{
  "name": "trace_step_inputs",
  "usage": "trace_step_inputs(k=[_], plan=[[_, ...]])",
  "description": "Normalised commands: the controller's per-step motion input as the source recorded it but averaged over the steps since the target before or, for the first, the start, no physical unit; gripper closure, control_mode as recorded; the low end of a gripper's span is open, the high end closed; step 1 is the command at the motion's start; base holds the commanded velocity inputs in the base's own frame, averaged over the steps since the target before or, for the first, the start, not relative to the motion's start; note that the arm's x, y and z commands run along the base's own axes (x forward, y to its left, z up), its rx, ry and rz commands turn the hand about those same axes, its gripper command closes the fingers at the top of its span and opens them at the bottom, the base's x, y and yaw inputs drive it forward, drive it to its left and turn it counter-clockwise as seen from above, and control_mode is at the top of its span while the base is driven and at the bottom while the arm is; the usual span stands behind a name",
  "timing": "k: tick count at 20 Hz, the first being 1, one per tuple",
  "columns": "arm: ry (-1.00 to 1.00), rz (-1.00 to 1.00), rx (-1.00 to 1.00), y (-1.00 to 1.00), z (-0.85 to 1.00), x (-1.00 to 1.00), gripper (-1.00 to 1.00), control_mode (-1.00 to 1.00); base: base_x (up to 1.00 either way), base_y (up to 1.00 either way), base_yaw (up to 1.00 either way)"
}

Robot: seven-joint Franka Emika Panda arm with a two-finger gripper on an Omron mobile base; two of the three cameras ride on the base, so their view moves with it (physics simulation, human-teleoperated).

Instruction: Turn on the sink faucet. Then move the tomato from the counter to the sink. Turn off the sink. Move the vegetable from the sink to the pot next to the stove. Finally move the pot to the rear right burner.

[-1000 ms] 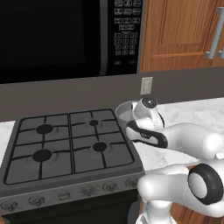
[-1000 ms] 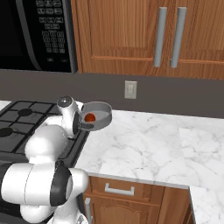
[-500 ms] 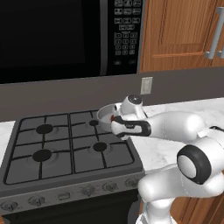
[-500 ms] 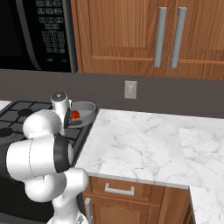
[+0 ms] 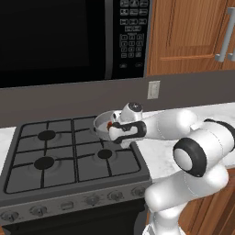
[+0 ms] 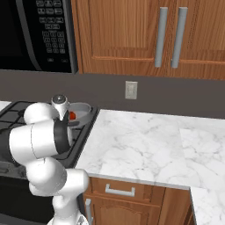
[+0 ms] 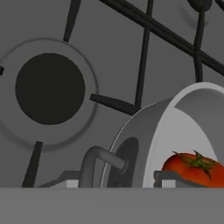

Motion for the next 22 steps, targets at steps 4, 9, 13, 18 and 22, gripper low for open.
trace_step_inputs(k=[4, 9, 13, 18, 22], plan=[[0.0, 0.09, 0.0, 0.46, -0.16, 0.4, 1.0, -1.0, 0.0, 0.0, 0.0], [0.0, 0.08, 0.0, 0.45, -0.18, 0.43, 1.0, -1.0, 0.0, 0.0, 0.0], [0.0, 0.09, -0.01, 0.41, -0.21, 0.36, 1.0, -1.0, 0.0, 0.0, 0.0], [0.0, 0.09, -0.01, 0.33, -0.25, 0.29, 1.0, -1.0, 0.0, 0.0, 0.0], [0.02, 0.07, -0.01, 0.16, -0.23, 0.11, 1.0, -1.0, 0.0, 0.0, 0.0]])
